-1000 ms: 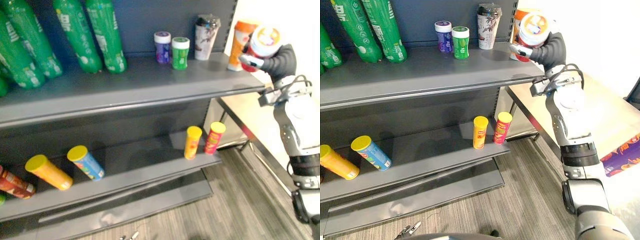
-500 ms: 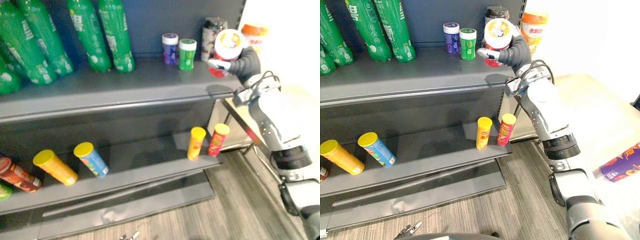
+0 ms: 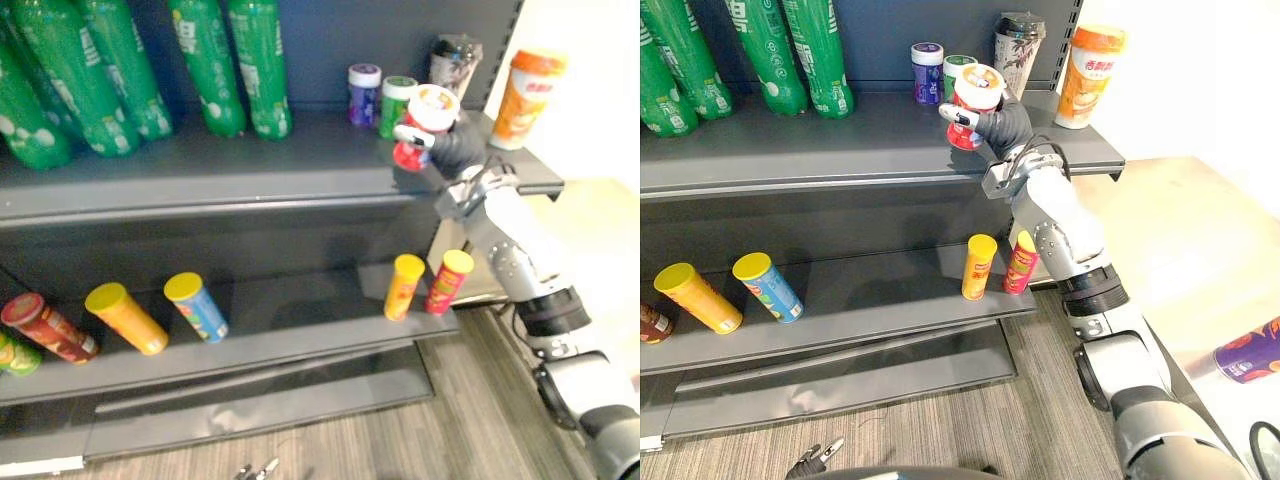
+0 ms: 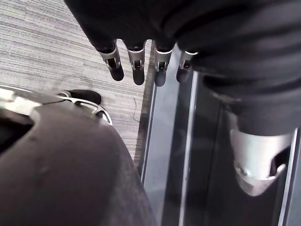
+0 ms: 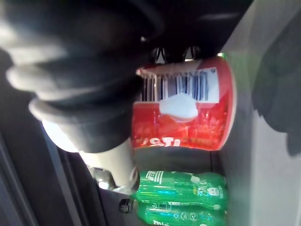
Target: Put the gum and the chips on the shelf.
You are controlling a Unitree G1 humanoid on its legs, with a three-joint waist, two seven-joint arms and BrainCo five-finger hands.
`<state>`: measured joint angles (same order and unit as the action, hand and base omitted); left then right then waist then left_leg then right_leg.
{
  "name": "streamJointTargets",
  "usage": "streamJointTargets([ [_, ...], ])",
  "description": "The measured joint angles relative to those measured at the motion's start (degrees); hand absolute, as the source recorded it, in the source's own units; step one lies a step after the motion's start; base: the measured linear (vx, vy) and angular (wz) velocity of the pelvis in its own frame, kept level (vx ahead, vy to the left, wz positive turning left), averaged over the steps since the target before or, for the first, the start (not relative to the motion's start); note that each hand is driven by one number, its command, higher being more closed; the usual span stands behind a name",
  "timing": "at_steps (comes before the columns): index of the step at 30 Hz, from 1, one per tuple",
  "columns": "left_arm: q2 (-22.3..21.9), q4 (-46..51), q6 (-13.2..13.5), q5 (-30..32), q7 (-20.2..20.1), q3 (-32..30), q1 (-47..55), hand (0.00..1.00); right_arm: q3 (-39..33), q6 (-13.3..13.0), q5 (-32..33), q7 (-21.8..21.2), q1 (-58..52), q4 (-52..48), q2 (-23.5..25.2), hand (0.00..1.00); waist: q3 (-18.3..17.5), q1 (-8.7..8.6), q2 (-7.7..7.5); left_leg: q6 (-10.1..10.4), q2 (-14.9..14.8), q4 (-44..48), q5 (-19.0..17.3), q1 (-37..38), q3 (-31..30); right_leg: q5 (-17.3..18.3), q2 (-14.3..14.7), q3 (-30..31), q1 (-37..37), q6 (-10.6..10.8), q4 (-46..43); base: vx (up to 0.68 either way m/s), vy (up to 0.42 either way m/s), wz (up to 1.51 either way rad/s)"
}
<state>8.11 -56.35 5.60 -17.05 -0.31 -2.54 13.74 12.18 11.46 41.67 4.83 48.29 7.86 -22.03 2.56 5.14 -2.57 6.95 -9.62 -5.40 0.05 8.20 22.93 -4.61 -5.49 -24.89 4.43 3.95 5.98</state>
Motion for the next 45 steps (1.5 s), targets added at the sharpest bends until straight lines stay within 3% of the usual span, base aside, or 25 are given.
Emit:
streamJointTargets([
  [6,0.13,0.19,-0.07,0.02,0.00,-0.01,0.03,0.00,-0.01,-2.08,1.67,-1.87,0.11,1.59,0.58,1.00,0.16,0.07,-0.19,-0.03,-0.05,-0.10,0.06,0.00,-0.30,0.03,-0.03,-0.46,0.65,0.01,0.04,-0.01,0.004,0.03],
  [20,0.38,0.43,-0.04,0.43,-0.15,0.02,-0.07,0.00,0.00,-2.14,0.94,-7.92,0.08,4.72,0.58,1.00,0.72,0.05,-0.50,-0.06,0.02,-0.16,0.08,-0.09,-0.35,0.04,-0.12,-0.56,0.59,0.01,0.04,0.00,0.001,0.00],
  [31,0.51,0.43,-0.05,0.51,-0.66,0.07,-0.09,0.00,-0.05,-8.39,-3.66,-11.67,-0.06,8.80,0.05,1.00,1.04,0.07,-0.44,-0.23,0.15,-0.31,0.24,-0.56,-1.81,0.05,-0.31,-1.56,0.79,0.03,0.04,0.00,0.003,0.04],
  [45,1.05,2.13,-0.04,2.14,-1.21,1.11,0.80,0.00,-3.24,-11.98,-4.86,-11.31,0.01,13.49,-0.05,1.00,1.55,0.13,-0.54,-0.62,1.47,-0.44,0.51,-0.08,-2.59,0.00,-1.23,-2.55,1.20,0.19,-0.05,0.00,0.009,0.02],
])
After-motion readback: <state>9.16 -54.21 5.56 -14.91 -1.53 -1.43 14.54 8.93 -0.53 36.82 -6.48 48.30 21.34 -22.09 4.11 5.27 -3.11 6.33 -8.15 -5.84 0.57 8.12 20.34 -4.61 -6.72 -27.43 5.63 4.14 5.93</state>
